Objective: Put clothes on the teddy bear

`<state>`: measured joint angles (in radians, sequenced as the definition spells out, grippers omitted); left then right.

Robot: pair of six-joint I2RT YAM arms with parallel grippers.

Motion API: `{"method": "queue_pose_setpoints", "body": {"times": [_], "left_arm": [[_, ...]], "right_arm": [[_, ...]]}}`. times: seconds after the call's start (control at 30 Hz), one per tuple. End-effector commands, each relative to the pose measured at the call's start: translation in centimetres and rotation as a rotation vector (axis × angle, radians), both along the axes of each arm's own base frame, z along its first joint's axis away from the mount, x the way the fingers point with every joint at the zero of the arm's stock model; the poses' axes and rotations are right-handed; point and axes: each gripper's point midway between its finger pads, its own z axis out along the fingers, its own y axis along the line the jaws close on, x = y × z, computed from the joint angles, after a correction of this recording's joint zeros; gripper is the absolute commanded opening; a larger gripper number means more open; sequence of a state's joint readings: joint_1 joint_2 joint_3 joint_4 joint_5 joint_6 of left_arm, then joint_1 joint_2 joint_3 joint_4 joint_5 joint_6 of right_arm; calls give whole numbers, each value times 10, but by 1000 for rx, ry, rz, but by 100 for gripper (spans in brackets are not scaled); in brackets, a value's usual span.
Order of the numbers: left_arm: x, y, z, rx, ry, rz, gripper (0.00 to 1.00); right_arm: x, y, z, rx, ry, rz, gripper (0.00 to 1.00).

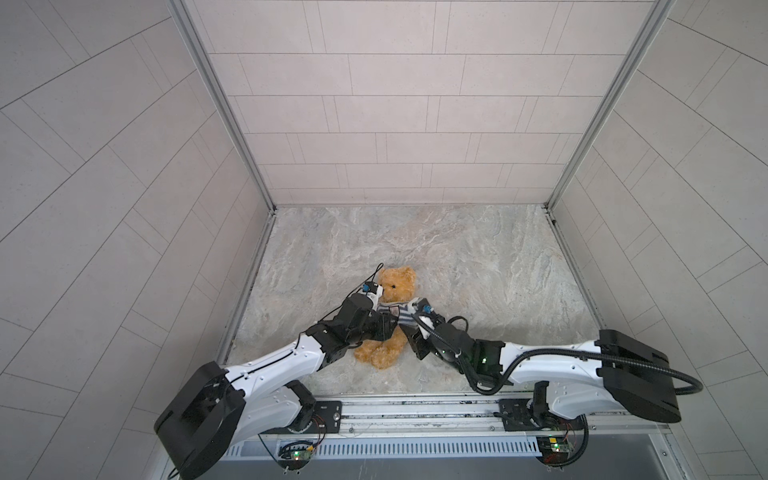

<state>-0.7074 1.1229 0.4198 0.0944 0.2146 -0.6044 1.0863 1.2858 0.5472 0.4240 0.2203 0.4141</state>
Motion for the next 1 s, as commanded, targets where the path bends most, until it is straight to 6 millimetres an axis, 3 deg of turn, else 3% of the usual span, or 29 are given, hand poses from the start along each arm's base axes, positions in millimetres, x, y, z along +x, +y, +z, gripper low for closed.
{"method": "queue_pose_setpoints", "body": {"times": [0.0,0.17,0.23,0.43,0.6,0.77,0.97], "left_arm": [[-10,16,-28,109,57,-5,51],[-9,15,-29,120,54,-15,51],[-9,16,-29,126,53,-16,51],[-11,19,-31,140,49,-16,51],[-11,20,-31,151,44,-19,51],[-11,20,-31,152,43,-24,52],[-12,21,-32,160,42,-27,51]], "right_arm": [[4,-14,0,65,128,41,57],[38,-28,9,63,168,36,70],[54,-28,13,91,175,44,73],[82,-15,3,188,237,104,76],[93,4,-4,249,272,160,75],[98,9,-10,255,267,159,72],[102,15,-20,272,278,168,57]]}}
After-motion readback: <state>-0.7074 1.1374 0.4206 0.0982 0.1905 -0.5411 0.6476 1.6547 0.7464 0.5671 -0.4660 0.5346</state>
